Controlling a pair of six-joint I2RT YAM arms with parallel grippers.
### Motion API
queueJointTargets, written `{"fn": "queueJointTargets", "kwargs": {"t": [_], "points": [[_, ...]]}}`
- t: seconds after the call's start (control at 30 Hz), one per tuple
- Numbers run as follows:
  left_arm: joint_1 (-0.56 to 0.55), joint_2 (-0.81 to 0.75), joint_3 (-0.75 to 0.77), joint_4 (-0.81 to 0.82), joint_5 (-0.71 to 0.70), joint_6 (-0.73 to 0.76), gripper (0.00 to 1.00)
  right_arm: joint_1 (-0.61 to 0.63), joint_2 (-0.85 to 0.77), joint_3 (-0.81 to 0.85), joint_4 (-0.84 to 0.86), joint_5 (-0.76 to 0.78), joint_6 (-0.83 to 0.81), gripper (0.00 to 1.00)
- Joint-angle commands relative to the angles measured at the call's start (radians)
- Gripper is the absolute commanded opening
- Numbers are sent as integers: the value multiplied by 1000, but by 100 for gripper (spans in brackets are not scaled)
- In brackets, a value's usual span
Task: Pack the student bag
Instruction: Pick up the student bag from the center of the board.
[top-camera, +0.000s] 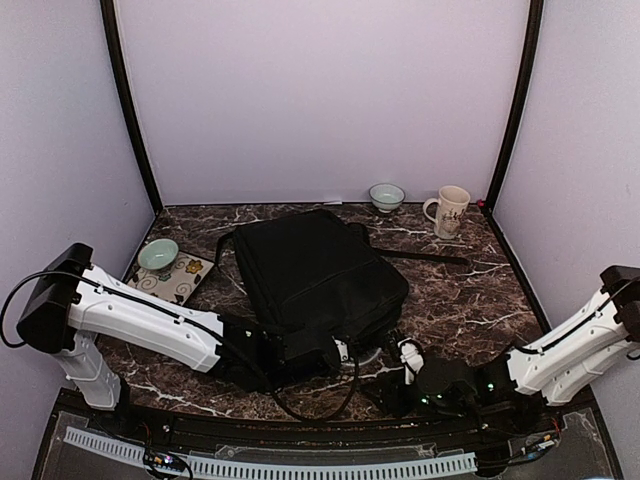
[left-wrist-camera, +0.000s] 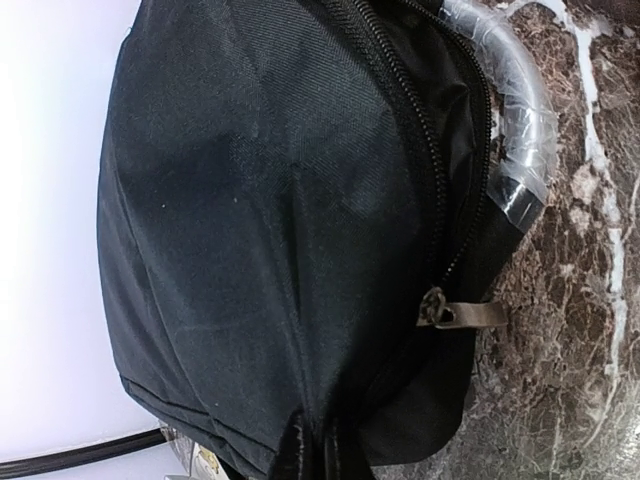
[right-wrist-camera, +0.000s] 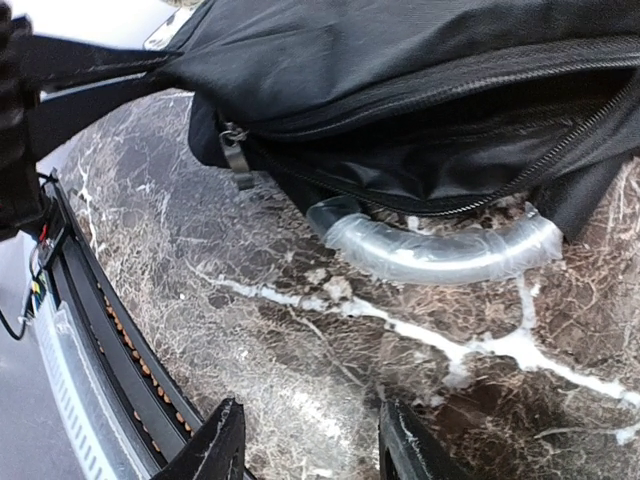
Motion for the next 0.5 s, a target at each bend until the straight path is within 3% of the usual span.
{"fn": "queueJointTargets", "kwargs": {"t": [0.0,0.23,0.47], "points": [[10,-43,21,18,-4,-3,0,43,31,48,47,58,-65,47],[-3,-109,98,5,171,-82,0,114,128,178,-22,235,-114,46],[-4,-137,166,-33,218,-152,0,126,219,288,-126,400,-61,46]]}}
